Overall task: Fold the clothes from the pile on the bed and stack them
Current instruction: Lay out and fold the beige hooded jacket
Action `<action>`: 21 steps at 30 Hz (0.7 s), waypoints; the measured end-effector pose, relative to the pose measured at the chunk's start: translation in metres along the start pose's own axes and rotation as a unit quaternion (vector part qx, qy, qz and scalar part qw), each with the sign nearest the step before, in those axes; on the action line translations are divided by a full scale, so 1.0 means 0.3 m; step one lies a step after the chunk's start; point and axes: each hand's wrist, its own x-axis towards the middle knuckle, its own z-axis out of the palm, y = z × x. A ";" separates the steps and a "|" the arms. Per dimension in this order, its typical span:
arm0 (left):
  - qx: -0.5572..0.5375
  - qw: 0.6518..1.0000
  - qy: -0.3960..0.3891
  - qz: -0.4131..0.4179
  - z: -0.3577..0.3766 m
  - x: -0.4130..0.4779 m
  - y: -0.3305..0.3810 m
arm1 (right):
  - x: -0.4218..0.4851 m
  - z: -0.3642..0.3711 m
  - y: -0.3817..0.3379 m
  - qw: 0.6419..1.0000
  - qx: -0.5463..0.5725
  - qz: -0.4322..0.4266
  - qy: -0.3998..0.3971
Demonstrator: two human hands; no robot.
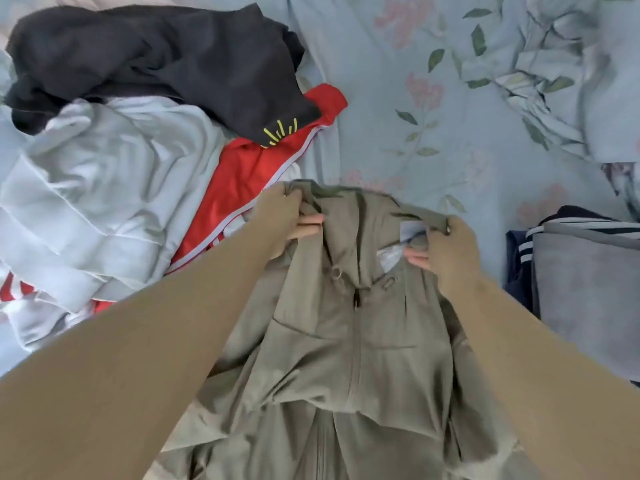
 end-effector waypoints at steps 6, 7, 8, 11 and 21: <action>0.053 0.973 -0.057 0.217 0.059 0.082 0.313 | 0.074 0.034 -0.338 0.974 0.073 -0.214 -0.013; 0.071 0.971 -0.067 0.217 0.074 0.068 0.321 | 0.076 0.046 -0.336 0.978 0.044 -0.205 -0.022; 0.107 0.965 -0.071 0.228 0.078 0.058 0.307 | 0.074 0.061 -0.324 0.978 0.000 -0.207 -0.023; 0.254 0.925 -0.058 0.278 0.051 0.037 0.219 | 0.049 0.112 -0.220 0.969 -0.089 -0.224 -0.052; 0.523 0.817 0.044 0.239 -0.259 -0.015 -0.214 | -0.166 0.305 0.166 0.904 -0.349 -0.022 -0.244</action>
